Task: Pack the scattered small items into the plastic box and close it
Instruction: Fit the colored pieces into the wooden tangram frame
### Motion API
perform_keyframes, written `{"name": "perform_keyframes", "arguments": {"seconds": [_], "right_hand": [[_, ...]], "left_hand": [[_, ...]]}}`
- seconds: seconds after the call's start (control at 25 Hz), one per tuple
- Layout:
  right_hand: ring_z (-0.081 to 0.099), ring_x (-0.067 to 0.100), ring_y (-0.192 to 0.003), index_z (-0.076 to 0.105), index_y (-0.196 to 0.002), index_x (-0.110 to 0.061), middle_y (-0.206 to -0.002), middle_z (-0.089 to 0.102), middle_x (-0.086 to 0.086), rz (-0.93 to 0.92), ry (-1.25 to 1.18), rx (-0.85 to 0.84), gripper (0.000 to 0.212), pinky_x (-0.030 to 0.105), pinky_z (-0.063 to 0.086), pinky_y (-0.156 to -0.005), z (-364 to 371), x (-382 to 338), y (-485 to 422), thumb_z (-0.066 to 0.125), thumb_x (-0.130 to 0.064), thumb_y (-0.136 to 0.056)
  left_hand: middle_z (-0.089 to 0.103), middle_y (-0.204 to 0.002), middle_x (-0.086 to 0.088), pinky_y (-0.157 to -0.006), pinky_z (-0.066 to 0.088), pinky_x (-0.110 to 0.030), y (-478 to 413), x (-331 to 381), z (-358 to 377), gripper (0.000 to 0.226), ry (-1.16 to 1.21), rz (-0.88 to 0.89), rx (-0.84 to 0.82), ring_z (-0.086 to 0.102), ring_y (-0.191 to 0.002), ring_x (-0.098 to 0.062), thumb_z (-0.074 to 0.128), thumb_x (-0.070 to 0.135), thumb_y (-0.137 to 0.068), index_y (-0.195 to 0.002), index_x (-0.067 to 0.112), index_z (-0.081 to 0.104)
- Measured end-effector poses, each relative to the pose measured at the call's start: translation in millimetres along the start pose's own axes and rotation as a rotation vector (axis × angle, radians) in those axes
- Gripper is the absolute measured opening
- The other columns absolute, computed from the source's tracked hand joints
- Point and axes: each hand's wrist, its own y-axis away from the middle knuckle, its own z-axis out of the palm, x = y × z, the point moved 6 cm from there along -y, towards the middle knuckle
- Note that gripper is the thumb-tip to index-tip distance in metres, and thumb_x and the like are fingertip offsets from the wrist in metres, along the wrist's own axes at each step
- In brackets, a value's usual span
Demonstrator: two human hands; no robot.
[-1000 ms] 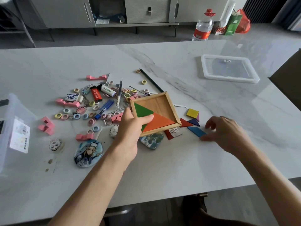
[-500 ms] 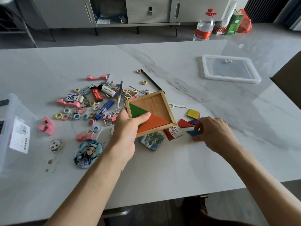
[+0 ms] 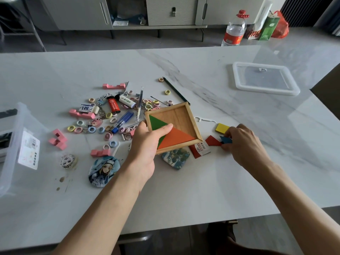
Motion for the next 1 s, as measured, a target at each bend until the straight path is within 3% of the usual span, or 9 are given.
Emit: {"name": "perform_keyframes", "arguments": {"seconds": [0.32, 0.52, 0.76, 0.88, 1.0], "right_hand": [[0.056, 0.034, -0.081, 0.062, -0.101, -0.015, -0.086, 0.057, 0.008, 0.177, 0.201, -0.05, 0.02, 0.032, 0.039, -0.065, -11.8, 12.1, 10.2, 0.067, -0.028, -0.086], [0.052, 0.034, -0.077, 0.063, -0.099, -0.007, -0.082, 0.054, 0.01, 0.188, 0.133, -0.087, 0.022, 0.032, 0.038, -0.062, -11.8, 8.1, 11.6, 0.069, -0.023, -0.084], [0.049, 0.033, -0.075, 0.058, -0.1, -0.008, -0.077, 0.049, 0.007, 0.151, 0.163, -0.064, 0.014, 0.031, 0.035, -0.062, -14.5, 5.3, 15.1, 0.059, -0.016, -0.089], [0.06, 0.027, -0.073, 0.057, -0.097, -0.014, -0.078, 0.062, 0.005, 0.021, -0.17, 0.123, 0.01, 0.034, 0.044, -0.063, -34.3, -12.5, 15.5, 0.062, -0.019, -0.09], [0.067, 0.014, -0.058, 0.062, -0.086, -0.019, -0.069, 0.066, -0.003, -0.19, -0.672, 0.092, 0.012, 0.024, 0.053, -0.057, -49.1, -46.0, 24.4, 0.063, -0.007, -0.087]], "left_hand": [[0.074, -0.097, -0.004, -0.082, 0.058, -0.037, 1.8, -1.3, 3.4, 0.039, -0.023, 0.014, 0.0, 0.07, -0.092, -0.02, 0.08, 0.028, -0.077, -0.108, 0.014, 0.06], [0.073, -0.097, -0.001, -0.059, 0.054, -0.018, 3.1, 0.0, 9.0, 0.04, -0.081, 0.061, -0.044, 0.071, -0.082, -0.01, 0.082, 0.017, -0.075, -0.108, 0.014, 0.06], [0.073, -0.099, -0.001, -0.059, 0.054, -0.019, 3.1, 0.8, 10.3, 0.036, -0.076, 0.079, -0.045, 0.07, -0.085, -0.011, 0.079, 0.013, -0.079, -0.11, 0.015, 0.06], [0.073, -0.1, 0.0, -0.07, 0.054, -0.024, 2.4, 1.3, 11.2, 0.035, -0.07, 0.089, -0.046, 0.069, -0.09, -0.014, 0.078, 0.014, -0.079, -0.11, 0.015, 0.061], [0.073, -0.103, -0.001, -0.085, 0.054, -0.034, 1.7, 1.5, 13.0, 0.036, -0.064, 0.083, -0.059, 0.069, -0.096, -0.018, 0.077, 0.013, -0.08, -0.112, 0.015, 0.062]]}}
